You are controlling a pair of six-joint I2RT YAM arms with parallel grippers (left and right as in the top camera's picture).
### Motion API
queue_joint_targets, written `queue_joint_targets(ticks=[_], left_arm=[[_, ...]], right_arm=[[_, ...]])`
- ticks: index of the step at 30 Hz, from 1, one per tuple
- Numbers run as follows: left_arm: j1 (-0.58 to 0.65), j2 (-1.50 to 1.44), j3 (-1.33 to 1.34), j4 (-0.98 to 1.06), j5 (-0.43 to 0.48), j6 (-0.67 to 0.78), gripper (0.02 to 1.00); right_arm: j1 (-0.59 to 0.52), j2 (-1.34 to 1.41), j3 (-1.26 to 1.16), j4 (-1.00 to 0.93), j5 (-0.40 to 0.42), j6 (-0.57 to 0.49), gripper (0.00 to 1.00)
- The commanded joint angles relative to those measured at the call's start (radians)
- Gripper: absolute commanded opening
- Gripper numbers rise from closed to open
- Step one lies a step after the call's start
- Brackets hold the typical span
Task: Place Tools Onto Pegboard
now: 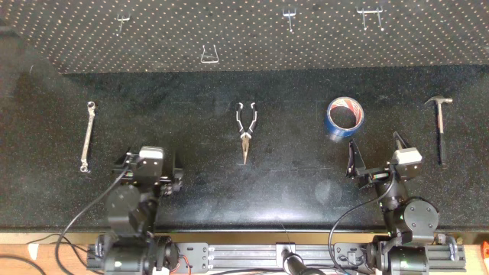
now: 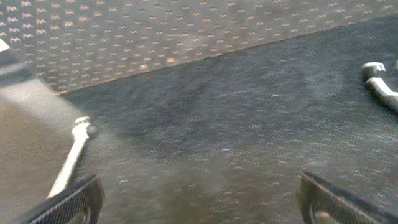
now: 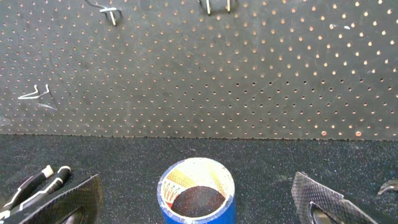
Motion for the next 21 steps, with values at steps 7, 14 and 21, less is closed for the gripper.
queue_joint_targets(ticks=[7, 14, 21], left_arm=[[0.34, 0.783, 0.617, -0.449, -0.053, 0.117, 0.996], [0.489, 1.187, 0.956, -0.62, -0.048, 0.068, 0.996], [0.708, 1.431, 0.98, -0.557, 0.044, 0.249, 0.996]], right_arm=[[0.007, -0.006, -0.004, -0.002, -0.003, -0.014, 1.0], [0.007, -0.006, -0.004, -0.002, -0.003, -0.014, 0.998], [0.007, -0.006, -0.004, -0.002, -0.003, -0.014, 1.0]])
